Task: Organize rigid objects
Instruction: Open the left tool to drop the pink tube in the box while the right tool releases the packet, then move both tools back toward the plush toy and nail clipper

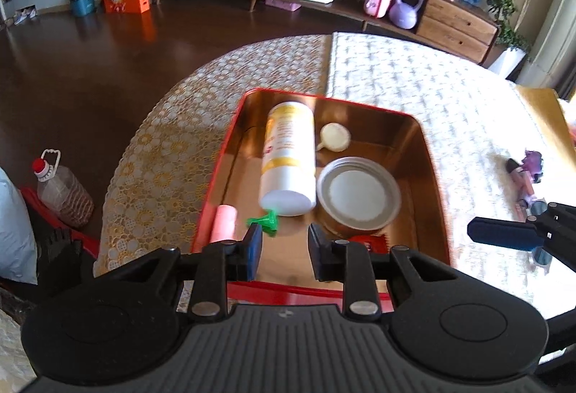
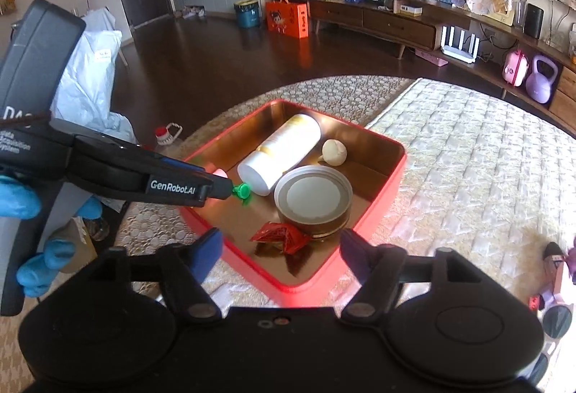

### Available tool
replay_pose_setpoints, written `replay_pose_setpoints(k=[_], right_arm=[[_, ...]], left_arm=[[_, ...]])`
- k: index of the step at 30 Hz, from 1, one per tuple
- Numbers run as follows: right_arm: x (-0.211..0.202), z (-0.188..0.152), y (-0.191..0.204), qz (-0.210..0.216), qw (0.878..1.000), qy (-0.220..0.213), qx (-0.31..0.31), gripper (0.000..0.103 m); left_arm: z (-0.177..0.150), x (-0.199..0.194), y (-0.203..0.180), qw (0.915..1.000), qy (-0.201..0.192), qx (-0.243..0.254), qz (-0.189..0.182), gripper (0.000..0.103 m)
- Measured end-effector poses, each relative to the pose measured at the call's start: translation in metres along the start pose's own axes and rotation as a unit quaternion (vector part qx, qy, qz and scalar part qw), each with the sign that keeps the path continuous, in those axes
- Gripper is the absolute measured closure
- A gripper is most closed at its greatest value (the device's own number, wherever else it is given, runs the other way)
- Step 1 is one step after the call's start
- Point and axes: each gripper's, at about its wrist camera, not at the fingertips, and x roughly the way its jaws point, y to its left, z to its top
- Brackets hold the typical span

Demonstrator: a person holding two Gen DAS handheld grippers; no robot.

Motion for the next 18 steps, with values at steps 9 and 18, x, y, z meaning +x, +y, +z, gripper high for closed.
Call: replay_pose_setpoints(k=[9,18], right_arm=[[-0.045,-0.021,-0.017,0.012,0.999,-0.025,0.031,0.021],[-0.09,-0.059,-0.05,-0.015,0.995,-0.051,0.081,0.013]], left_arm=[[-0.011,-0.025,-0.03,0.999,-0.023,0.027,-0.027,0.076],[-0.025,-0.047,-0.061,0.9963,-0.059,0.03,-0.054,0.027]])
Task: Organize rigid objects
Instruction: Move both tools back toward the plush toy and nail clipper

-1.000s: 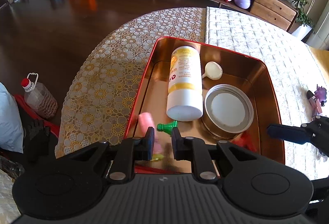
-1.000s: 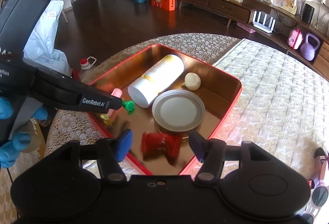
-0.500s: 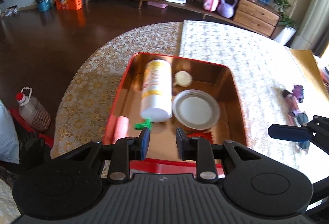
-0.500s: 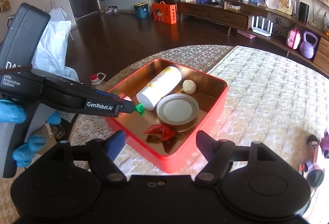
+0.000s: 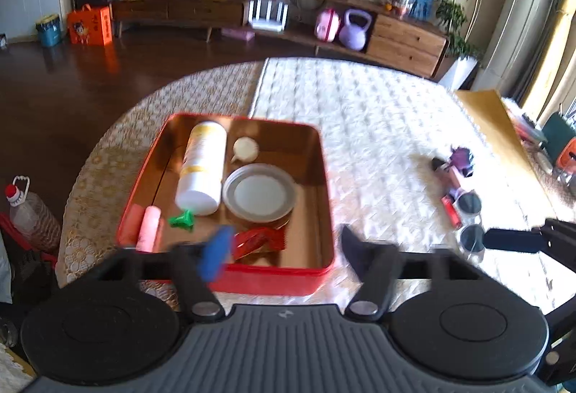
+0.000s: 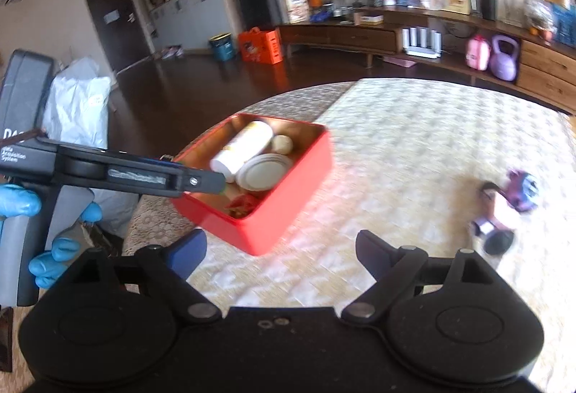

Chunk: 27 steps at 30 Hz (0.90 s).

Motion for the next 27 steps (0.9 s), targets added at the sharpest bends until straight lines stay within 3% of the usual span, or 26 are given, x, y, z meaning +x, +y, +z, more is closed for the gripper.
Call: replay_pose_setpoints(k=[12,16,22,27], right_arm=[[-0.051,-0.029,-0.07,-0.058,0.996,-0.03,0.064,0.004],[-0.063,-0.035,-0.097,-0.073,0.993,-0.045,0.081,0.0],[-0.07,-0.033,-0.135,-0.105,0.988,-0.058,0.099,0.0],[-0.066,-0.028,-0.168,-0.124,0.984,-0.061,0.114,0.0]], left_arm=[[-0.007,0.006,-0.062,0.9989,0.007,0.027,-0.039,0.027],[-0.012,0.014,-0.083,0.9983,0.01,0.033,-0.047,0.021],[-0.014,0.029,-0.115,0.9969,0.017,0.036,-0.068,0.02],[-0.014,0.038,-0.144,0.9956,0.003,0.068,-0.065,0.02]])
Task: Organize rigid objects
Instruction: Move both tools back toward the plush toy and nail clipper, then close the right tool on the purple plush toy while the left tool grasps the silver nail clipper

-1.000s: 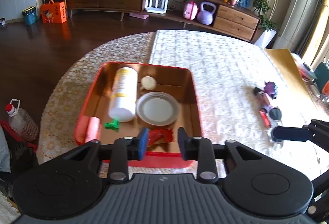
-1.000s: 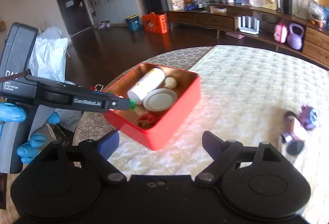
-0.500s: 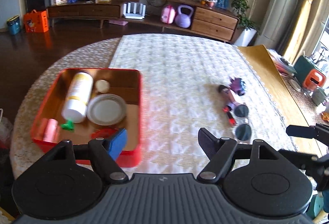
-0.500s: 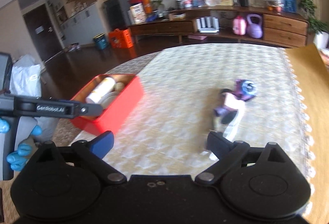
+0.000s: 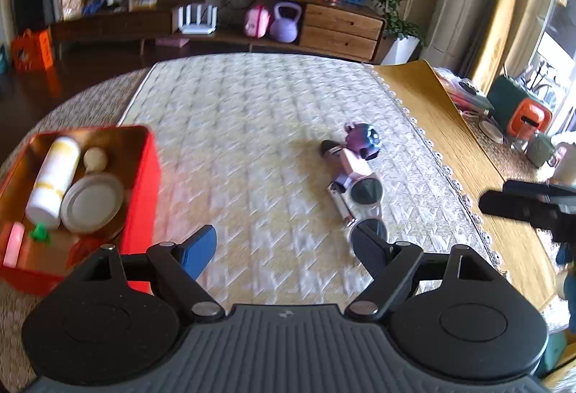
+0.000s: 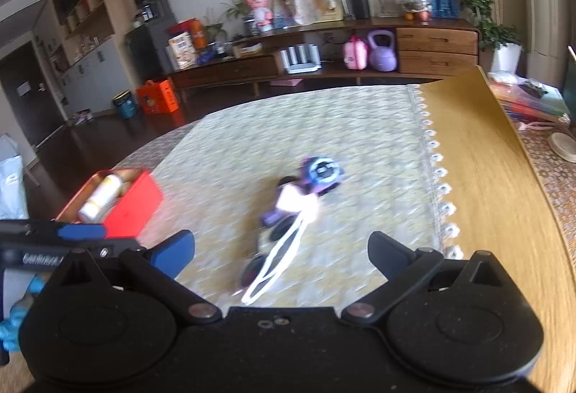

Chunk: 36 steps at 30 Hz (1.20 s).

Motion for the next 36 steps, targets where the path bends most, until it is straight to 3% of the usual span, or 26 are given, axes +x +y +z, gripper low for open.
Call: replay_pose_setpoints(k=[8,16,23,36], right_arm=[[0.028,0.018,-0.03,-0.02,1.0,0.002,0.008,0.0],[0.063,0.031,-0.042,-0.019,1.0,0.018,0.006,0.001],[0.094,0.044,-0.04,-0.014,0.999,0.03,-0.007,0.004],[0.151,0.057,-0.046,-0.016,0.998,0.053,0.023,0.014]], left_arm=[[0.005,0.025,-0.03,0.9997,0.0,0.023,-0.008,0.02],[0.017,0.068,-0.041,0.9987,0.051,0.001,-0.009,0.02],[0.018,0.097,-0.05,0.9986,0.047,0.015,0.018,0.02],[0.018,0.131,-0.049,0.9983,0.051,-0.004,0.027,0.02]])
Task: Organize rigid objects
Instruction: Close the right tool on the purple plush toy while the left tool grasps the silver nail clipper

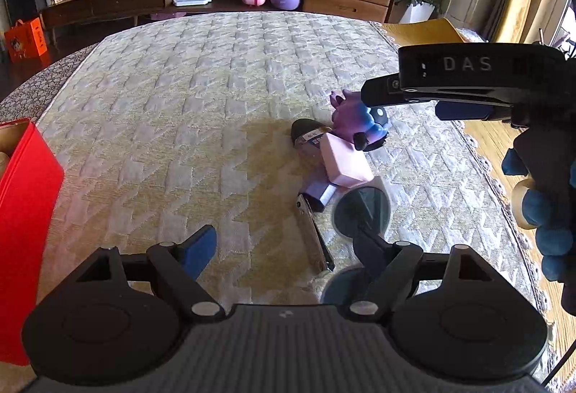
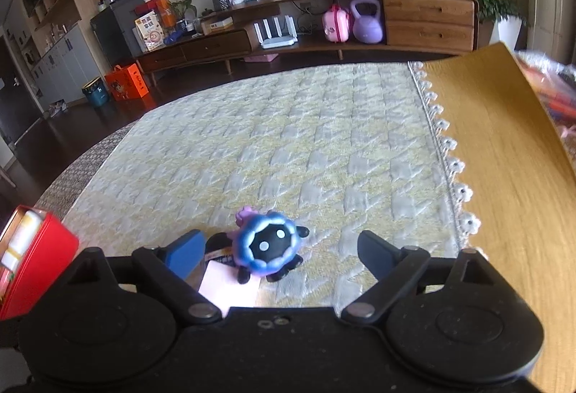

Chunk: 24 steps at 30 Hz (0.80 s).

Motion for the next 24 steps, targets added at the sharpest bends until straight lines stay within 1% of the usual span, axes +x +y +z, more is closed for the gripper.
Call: replay_pose_setpoints(k=[6,8,9,11,13,14,16,17,18,19,21,24], right_arm=[[0.013,-0.003,-0.001,0.004,1.0,0.009,0.01,0.015],[0.016,-0.004,0.0,0.004,1.0,0.011,0.011,0.017],[0.017,-0.004,0.001,0.006,1.0,0.012,0.013,0.018],[0.018,-0.004,0.002,0.009,1.0,0.013,0.015,0.02],[0.02,-0.004,0.004,0.011,1.0,0.014,0.016,0.021],[0.021,-0.004,0.006,0.011,1.0,0.017,0.015,0.024],[0.024,-0.002,0.009,0.009,1.0,0.02,0.013,0.027],[0.024,-0.003,0.01,0.008,1.0,0.02,0.012,0.031],[0.025,-0.003,0.011,0.007,1.0,0.021,0.013,0.035],[0.025,-0.003,0.011,0.007,1.0,0.022,0.013,0.037],[0.025,-0.003,0.012,0.005,1.0,0.021,0.013,0.044],[0.024,-0.004,0.014,0.004,1.0,0.02,0.008,0.047]], left_arm=[[-0.001,0.005,0.001,0.9999,-0.006,-0.003,0.008,0.022],[-0.002,0.005,0.0,1.0,-0.005,0.0,0.006,0.032],[-0.003,0.006,-0.002,1.0,-0.001,0.003,0.006,0.04],[-0.005,0.006,-0.007,0.9998,-0.004,0.017,0.009,0.043],[-0.008,0.005,-0.012,0.9994,-0.007,0.032,0.008,0.053],[-0.008,0.005,-0.014,0.9992,-0.008,0.039,0.006,0.057],[-0.009,0.003,-0.019,0.9987,-0.009,0.049,0.0,0.071],[-0.01,0.003,-0.022,0.9985,-0.009,0.053,-0.003,0.072],[-0.011,0.003,-0.024,0.9983,-0.008,0.058,-0.001,0.075],[-0.012,0.002,-0.026,0.998,-0.009,0.063,0.0,0.08],[-0.014,0.001,-0.027,0.9978,-0.01,0.065,-0.004,0.088],[-0.012,0.002,-0.023,0.9982,-0.009,0.059,-0.006,0.09]])
